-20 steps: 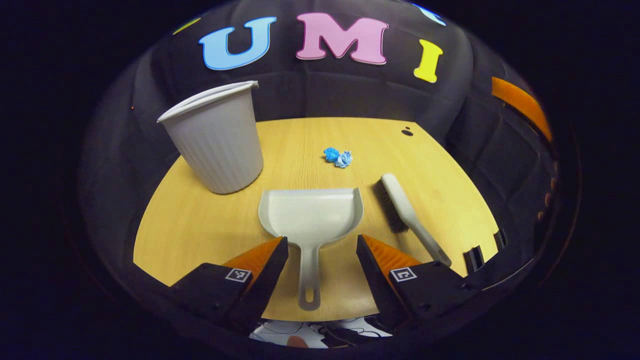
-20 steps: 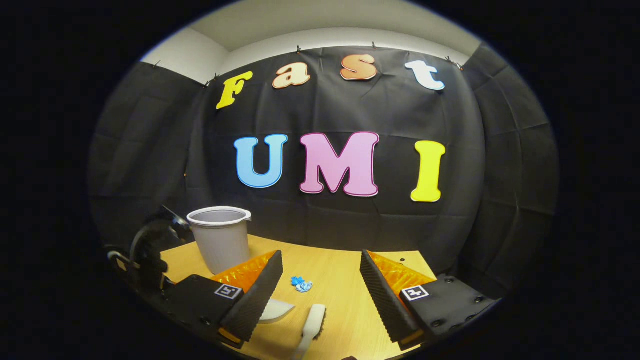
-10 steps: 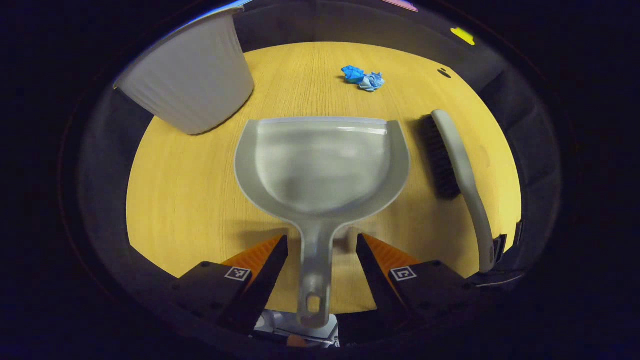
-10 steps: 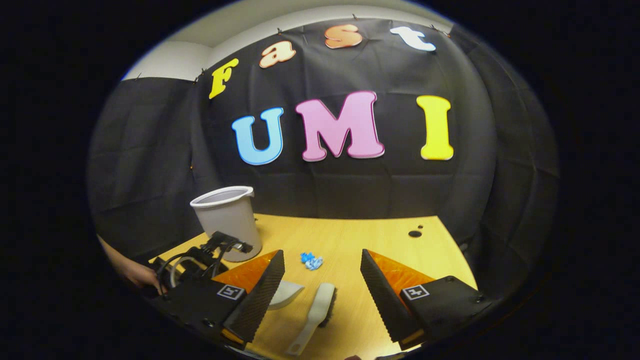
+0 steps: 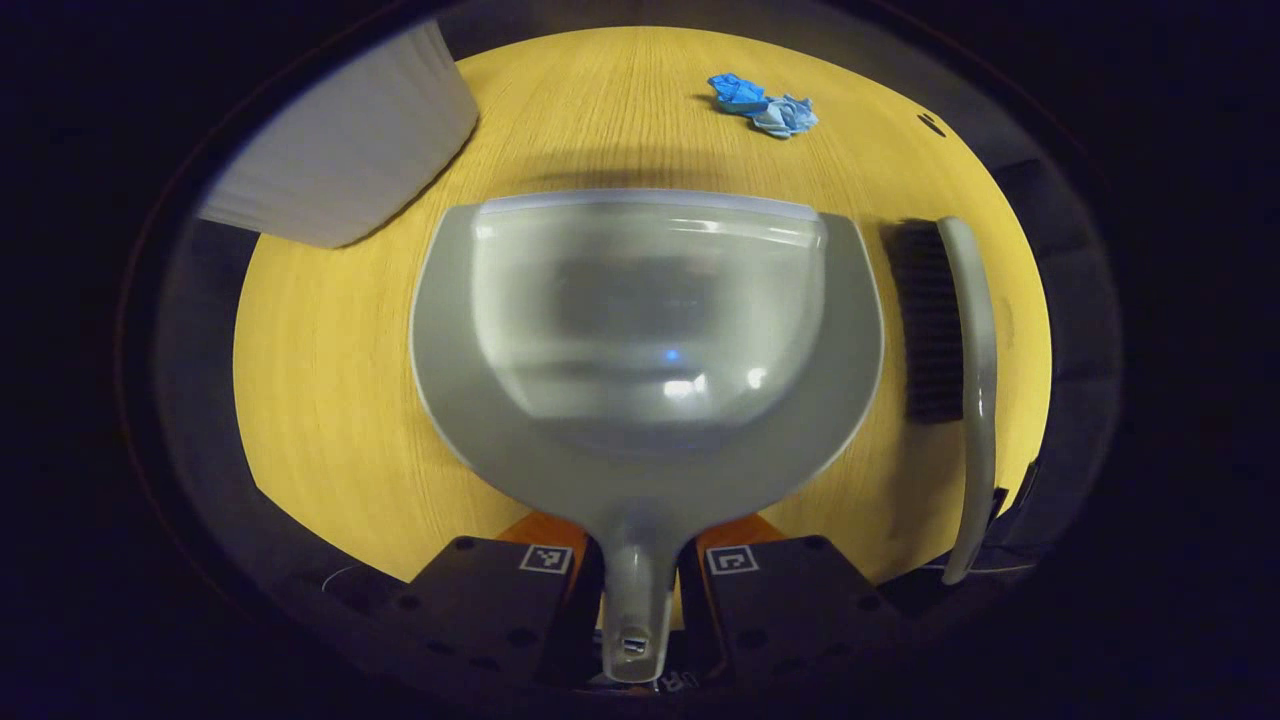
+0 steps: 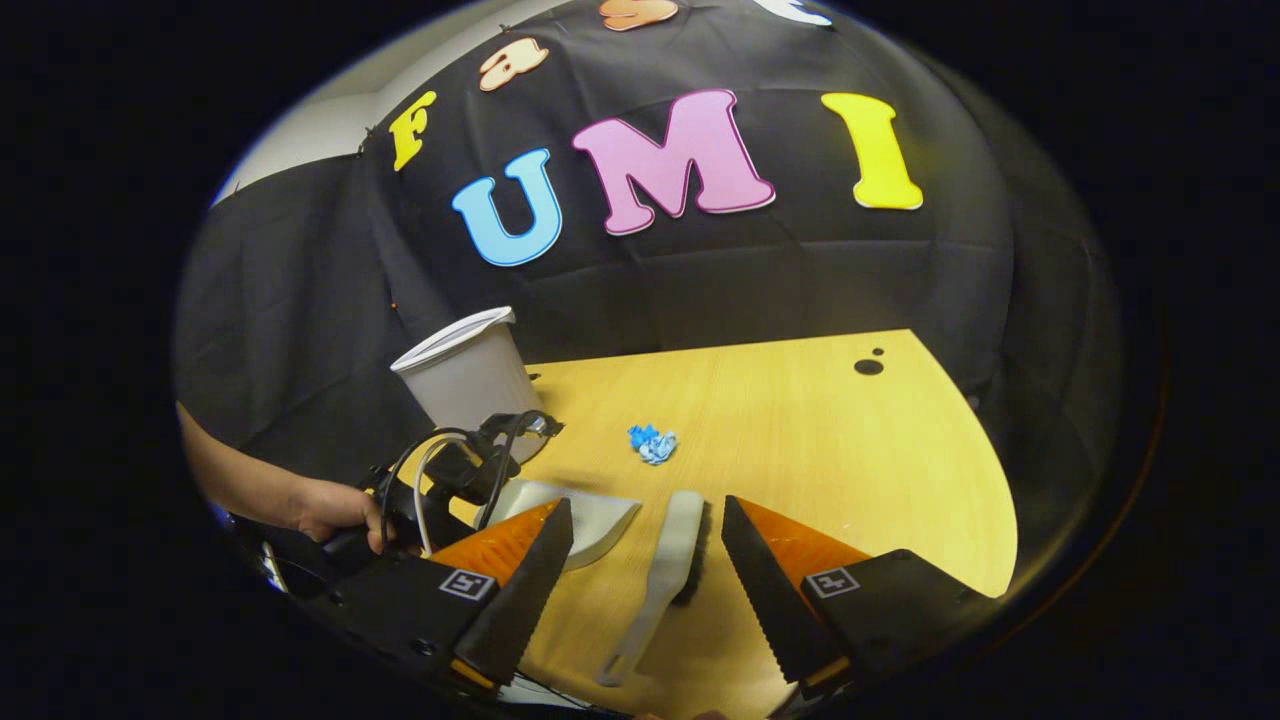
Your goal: Pick up the small broom and dustpan from the desktop, sweep the trash into the dustpan with the broom, and then empty the trash into the garbage bin.
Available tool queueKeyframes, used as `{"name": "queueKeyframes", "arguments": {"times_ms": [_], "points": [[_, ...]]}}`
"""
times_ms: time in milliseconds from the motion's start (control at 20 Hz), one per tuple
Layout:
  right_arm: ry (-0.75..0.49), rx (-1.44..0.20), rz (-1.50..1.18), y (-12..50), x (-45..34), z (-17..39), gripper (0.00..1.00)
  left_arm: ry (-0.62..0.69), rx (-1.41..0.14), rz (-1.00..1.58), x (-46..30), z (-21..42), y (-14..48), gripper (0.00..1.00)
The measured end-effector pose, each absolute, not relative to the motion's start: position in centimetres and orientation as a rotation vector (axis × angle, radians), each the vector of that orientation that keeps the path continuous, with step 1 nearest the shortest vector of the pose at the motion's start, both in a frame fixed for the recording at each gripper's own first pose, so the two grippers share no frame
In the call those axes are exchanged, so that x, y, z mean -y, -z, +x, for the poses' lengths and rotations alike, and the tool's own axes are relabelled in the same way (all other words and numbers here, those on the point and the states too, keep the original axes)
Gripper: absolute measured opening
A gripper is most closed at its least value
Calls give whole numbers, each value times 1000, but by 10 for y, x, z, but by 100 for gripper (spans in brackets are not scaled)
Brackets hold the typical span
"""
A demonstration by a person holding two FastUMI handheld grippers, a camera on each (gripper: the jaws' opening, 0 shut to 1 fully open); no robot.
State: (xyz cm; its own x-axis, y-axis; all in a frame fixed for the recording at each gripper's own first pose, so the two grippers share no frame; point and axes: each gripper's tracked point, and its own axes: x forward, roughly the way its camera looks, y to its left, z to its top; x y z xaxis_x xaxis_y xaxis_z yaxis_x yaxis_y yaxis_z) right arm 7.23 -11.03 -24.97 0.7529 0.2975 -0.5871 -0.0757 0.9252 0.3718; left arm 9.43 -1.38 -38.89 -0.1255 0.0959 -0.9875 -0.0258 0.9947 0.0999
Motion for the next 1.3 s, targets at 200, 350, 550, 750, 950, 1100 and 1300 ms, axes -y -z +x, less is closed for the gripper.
{"name": "queueKeyframes", "arguments": {"times_ms": [200, 350, 550, 750, 950, 1100, 1300], "points": [[-159, -850, 342, 285, 100, 64, 96, -49, -1681, 61, 11, 92, 387, 31], [-103, -1049, 295, 323, 85, 42, 96, 24, -1664, 85, 8, 89, 383, 30], [8, -1280, 234, 364, 76, 12, 98, 111, -1617, 79, 7, 92, 387, 30], [142, -1411, 173, 405, 74, 2, 92, 197, -1573, 12, 3, 90, 385, 31], [190, -1464, 144, 431, 74, 16, 97, 209, -1558, -35, 2, 88, 384, 31], [255, -1516, 214, 433, 85, 20, 88, 197, -1562, -14, 3, 89, 385, 32], [189, -1579, 198, 437, 89, 22, 40, 192, -1567, -18, 3, 89, 385, 30]]}}
